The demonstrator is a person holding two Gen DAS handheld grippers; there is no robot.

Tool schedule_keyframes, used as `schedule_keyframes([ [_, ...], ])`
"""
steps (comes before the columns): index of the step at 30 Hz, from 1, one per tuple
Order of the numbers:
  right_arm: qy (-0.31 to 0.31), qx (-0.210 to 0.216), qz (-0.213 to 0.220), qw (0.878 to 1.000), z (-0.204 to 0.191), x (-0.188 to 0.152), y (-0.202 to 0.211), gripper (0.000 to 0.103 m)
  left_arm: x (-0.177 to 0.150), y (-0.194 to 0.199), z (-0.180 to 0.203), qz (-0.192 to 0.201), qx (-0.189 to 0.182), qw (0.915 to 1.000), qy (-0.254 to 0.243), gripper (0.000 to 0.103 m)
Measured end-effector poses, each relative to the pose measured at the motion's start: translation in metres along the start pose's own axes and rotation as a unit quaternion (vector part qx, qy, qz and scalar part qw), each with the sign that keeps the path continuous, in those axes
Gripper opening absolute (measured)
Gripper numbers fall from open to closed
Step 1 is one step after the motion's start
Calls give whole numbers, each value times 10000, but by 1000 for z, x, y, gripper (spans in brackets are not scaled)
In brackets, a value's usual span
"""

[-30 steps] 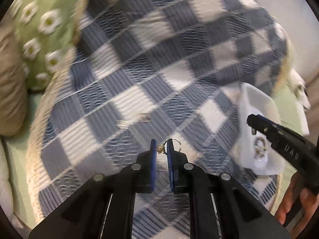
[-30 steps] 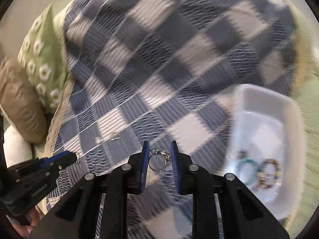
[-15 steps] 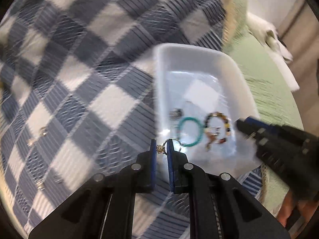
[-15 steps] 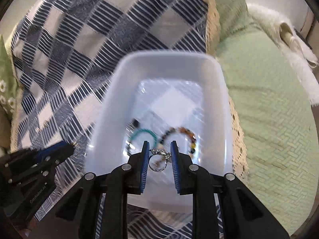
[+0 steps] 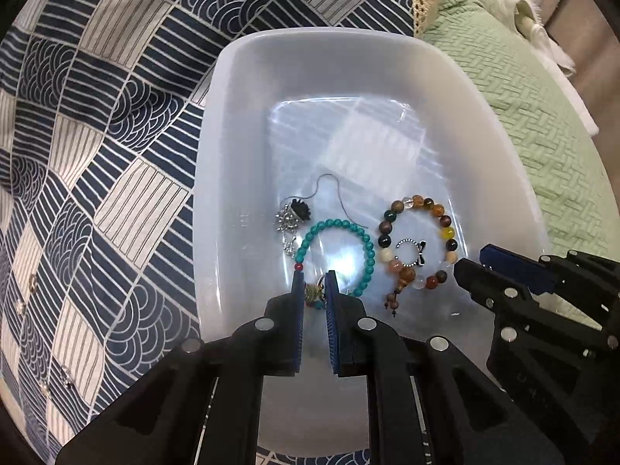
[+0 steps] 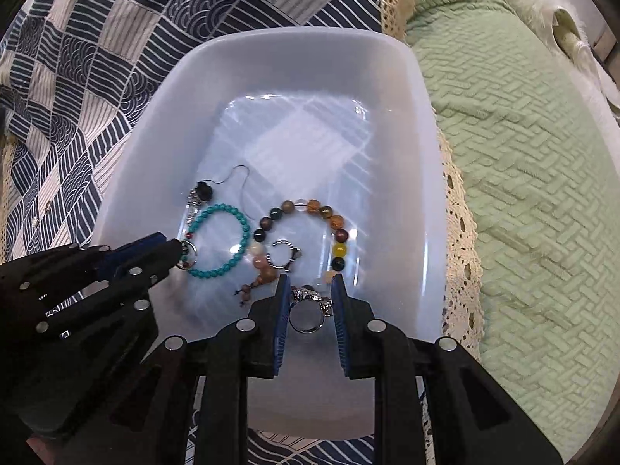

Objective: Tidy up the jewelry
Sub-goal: 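Carry both rings into the white tray and open both tools, then move both open tools back over the remaining charms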

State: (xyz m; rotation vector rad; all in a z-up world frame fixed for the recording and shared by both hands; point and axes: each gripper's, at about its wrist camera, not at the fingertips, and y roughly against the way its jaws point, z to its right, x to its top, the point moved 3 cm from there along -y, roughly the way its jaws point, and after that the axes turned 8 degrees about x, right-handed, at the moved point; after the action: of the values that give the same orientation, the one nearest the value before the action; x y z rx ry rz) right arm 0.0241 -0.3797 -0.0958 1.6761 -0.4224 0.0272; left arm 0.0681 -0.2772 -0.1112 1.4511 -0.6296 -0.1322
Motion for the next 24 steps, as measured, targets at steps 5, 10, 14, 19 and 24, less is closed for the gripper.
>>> schedule_keyframes([
  [5,-43,53,-14,10000,2,1,-2,22,2,3,-4,-20,-27,9999,113,12],
  [10,-75,93,-61,9999,1,-2,-2,23,2,14,-7,70,-112,9998,177,15],
  [14,-170,163,-6,9997,0,0,2,25,4,25,-8,163,-192,9995,213,16],
  [19,-246,254,177,9992,-3,3,14,35,10,48,-25,353,-257,9984,357,16],
  [24,-172,487,376,9980,-25,8,30,35,7,81,-69,492,-145,9965,663,32],
])
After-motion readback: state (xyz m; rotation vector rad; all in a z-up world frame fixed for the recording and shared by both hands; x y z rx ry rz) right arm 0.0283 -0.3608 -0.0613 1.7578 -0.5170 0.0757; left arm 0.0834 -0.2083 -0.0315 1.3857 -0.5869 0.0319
